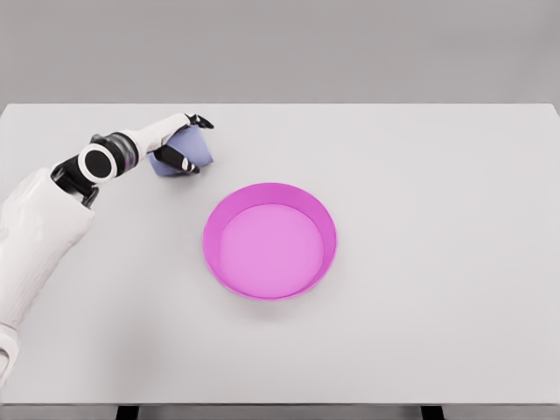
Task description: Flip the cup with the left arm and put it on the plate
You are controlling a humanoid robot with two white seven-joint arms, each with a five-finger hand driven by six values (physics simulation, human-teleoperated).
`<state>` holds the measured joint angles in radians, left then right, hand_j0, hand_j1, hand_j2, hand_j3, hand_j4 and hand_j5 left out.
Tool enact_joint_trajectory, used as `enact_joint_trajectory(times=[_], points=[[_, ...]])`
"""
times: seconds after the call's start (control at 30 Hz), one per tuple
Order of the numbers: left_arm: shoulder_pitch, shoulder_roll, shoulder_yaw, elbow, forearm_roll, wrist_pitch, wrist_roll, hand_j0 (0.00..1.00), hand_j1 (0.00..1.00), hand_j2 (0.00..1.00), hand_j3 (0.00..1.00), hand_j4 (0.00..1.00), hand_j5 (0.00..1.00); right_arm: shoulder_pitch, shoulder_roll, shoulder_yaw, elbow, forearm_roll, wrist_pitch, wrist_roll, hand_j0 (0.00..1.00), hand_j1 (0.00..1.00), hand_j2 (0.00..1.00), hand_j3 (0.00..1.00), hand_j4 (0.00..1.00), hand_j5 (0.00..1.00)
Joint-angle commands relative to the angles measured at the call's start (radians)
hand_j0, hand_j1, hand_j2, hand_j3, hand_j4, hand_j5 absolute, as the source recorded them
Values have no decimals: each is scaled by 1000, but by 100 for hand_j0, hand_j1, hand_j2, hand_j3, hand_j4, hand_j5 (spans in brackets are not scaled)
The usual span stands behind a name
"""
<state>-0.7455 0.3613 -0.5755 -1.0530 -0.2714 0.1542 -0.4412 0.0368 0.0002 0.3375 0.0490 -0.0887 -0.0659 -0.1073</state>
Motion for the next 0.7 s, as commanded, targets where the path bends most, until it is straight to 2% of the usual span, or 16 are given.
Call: enact_joint_trajectory(times=[0.0,0.17,0.23,0.3,0.37,0.4,0.53,0.6,0.67], points=[[0,-2,0,5,0,-1,-1,73,73,73,73,73,73,2,0,0,0,0,0,0,100,100,100,100,100,100],[-2,-1,9,-7,26,-24,-1,70,70,70,70,70,70,2,0,0,2,0,0,0,100,100,100,100,100,100],[0,2,11,-7,63,-74,1,64,64,64,64,64,64,2,0,0,0,0,0,0,100,100,100,100,100,100],[-3,4,14,-13,77,-88,1,63,63,63,63,63,63,2,0,0,2,0,0,0,100,100,100,100,100,100],[-2,10,14,-30,129,-160,4,58,58,58,58,58,58,2,0,0,2,0,0,1,100,100,100,100,100,100],[2,13,14,-54,153,-206,19,55,55,55,55,55,55,2,0,0,0,0,0,0,100,100,100,100,100,100],[31,28,16,-157,198,-320,67,54,54,54,54,54,54,2,0,0,0,0,0,0,100,100,100,100,100,100],[71,30,14,-237,271,-350,104,52,52,52,52,52,52,2,0,0,0,0,0,0,100,100,100,100,100,100],[86,53,5,-286,319,-390,118,51,51,51,51,51,51,2,0,0,0,0,0,0,100,100,100,100,100,100]])
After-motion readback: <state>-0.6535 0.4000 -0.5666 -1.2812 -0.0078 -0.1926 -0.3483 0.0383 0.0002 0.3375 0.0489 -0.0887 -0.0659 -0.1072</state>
